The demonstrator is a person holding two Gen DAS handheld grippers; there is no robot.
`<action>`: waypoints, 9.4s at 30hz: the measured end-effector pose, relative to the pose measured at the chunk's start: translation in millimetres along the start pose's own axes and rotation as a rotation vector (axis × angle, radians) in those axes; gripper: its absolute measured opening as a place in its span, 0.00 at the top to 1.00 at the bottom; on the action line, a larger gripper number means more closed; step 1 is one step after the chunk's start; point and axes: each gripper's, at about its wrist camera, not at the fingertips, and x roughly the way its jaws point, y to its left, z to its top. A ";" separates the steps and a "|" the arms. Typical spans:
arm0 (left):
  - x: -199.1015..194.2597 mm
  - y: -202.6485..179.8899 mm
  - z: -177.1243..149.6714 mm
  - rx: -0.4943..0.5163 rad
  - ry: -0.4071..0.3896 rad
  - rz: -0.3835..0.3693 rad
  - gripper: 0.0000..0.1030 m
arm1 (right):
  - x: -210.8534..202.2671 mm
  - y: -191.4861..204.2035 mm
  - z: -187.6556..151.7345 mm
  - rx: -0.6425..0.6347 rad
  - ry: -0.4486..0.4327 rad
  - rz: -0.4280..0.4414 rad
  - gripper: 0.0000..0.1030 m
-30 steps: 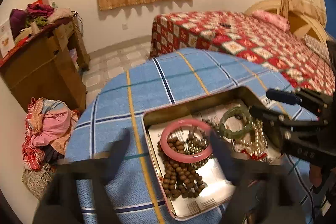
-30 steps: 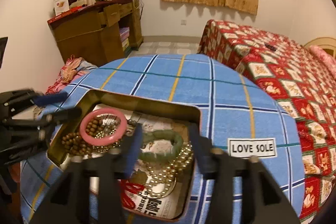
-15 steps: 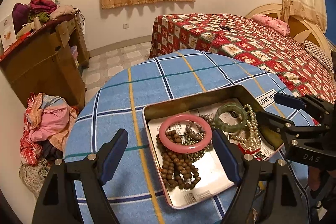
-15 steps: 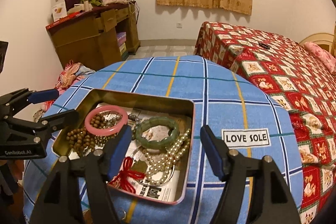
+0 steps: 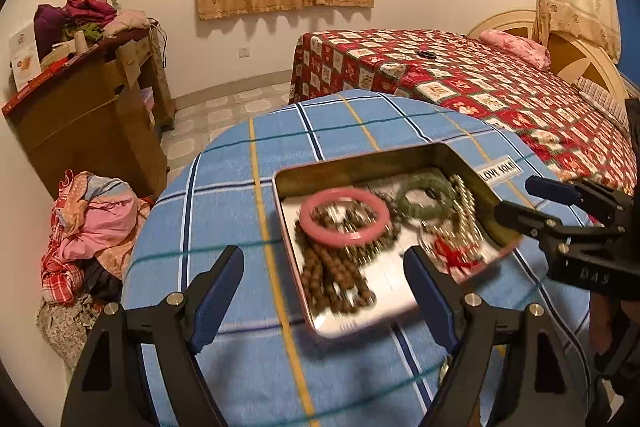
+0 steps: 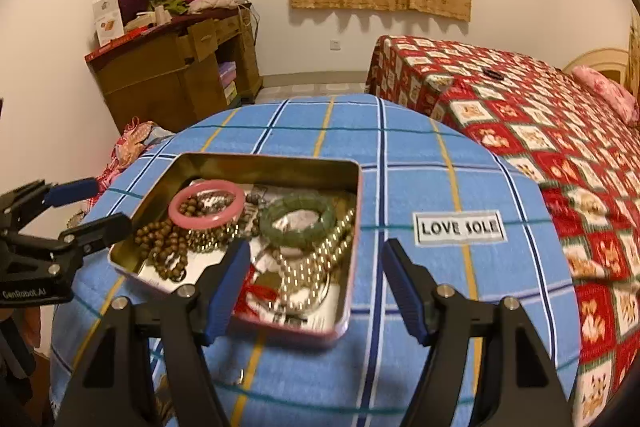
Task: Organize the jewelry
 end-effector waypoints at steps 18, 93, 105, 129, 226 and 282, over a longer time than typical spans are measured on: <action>-13.0 -69.6 -66.7 0.100 0.081 -0.038 0.20 | -25.3 -13.3 -67.5 0.058 0.071 -0.060 0.21; 8.4 -15.8 -84.5 -0.003 0.095 -0.034 0.65 | 9.2 66.6 -68.2 -0.143 0.192 0.059 0.50; 8.8 -14.1 -82.7 0.002 0.096 -0.041 0.65 | 11.2 78.6 -68.2 -0.193 0.200 0.061 0.79; -42.8 -34.9 -36.1 0.063 -0.035 -0.089 0.65 | -42.0 60.9 -33.9 -0.143 0.034 0.086 0.79; -5.6 2.7 24.7 -0.041 -0.070 0.046 0.11 | 5.8 22.8 17.7 -0.052 0.004 0.010 0.28; -14.4 -1.5 18.9 -0.025 -0.053 0.046 0.10 | -8.1 26.0 22.0 -0.052 -0.012 0.015 0.27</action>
